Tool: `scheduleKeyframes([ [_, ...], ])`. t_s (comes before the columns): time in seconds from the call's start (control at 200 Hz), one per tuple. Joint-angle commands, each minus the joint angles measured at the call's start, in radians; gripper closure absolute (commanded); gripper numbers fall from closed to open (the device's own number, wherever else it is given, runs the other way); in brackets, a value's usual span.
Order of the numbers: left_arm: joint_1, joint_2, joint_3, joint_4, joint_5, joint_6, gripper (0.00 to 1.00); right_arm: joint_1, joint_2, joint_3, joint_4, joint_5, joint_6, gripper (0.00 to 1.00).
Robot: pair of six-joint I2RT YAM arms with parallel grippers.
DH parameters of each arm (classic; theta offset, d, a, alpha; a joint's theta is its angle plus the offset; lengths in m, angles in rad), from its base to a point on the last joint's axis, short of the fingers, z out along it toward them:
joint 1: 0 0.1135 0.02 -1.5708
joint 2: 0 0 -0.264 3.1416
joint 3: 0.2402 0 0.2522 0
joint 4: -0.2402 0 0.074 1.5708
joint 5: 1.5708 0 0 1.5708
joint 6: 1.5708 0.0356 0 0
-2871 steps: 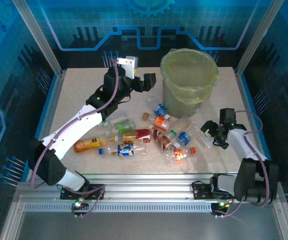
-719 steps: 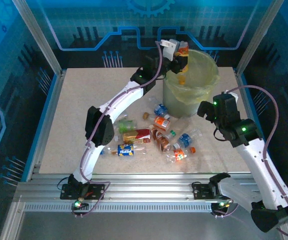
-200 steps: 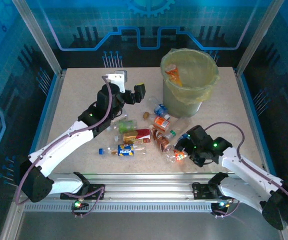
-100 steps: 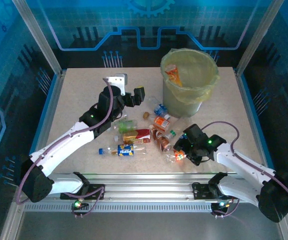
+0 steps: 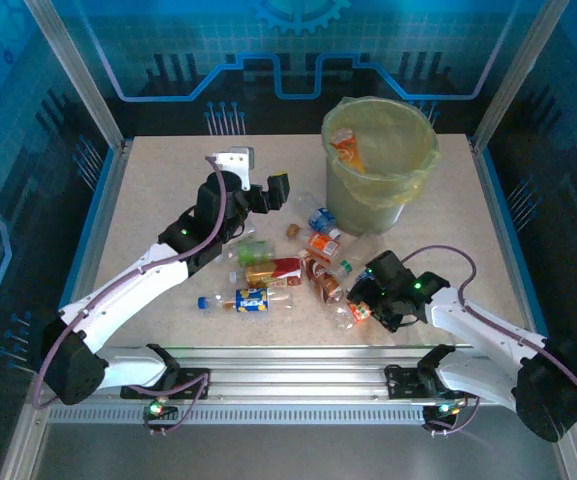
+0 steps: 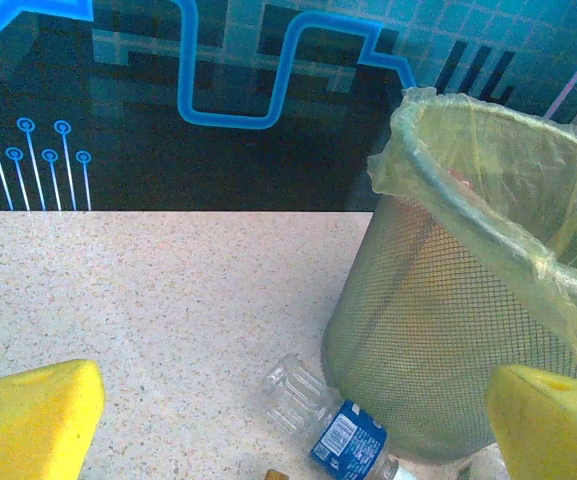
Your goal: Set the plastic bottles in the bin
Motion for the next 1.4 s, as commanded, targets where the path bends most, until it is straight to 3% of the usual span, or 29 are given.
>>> scheduleKeyframes([
  [0.0,0.006,-0.01,-0.006,-0.001,-0.023,-0.02,0.01,0.004,0.022,-0.023,-0.008,0.003,0.021,0.19],
  [0.385,0.011,-0.014,-0.009,-0.006,-0.025,-0.022,0.01,-0.006,0.068,-0.032,0.006,0.018,0.02,0.2],
  [0.625,0.012,-0.019,-0.009,-0.007,-0.028,-0.027,0.01,-0.042,0.014,-0.038,-0.053,0.026,0.0,0.38],
  [0.916,0.013,-0.025,-0.009,-0.009,-0.035,-0.033,0.01,-0.109,-0.138,0.018,-0.242,0.071,-0.074,0.51],
  [1.166,0.014,-0.036,-0.012,-0.022,-0.048,-0.035,0.01,-0.182,-0.2,0.186,-0.418,0.166,-0.206,0.58],
  [1.396,0.018,-0.049,-0.021,-0.036,-0.06,-0.038,0.01,-0.209,-0.148,0.487,-0.537,0.326,-0.377,0.62],
])
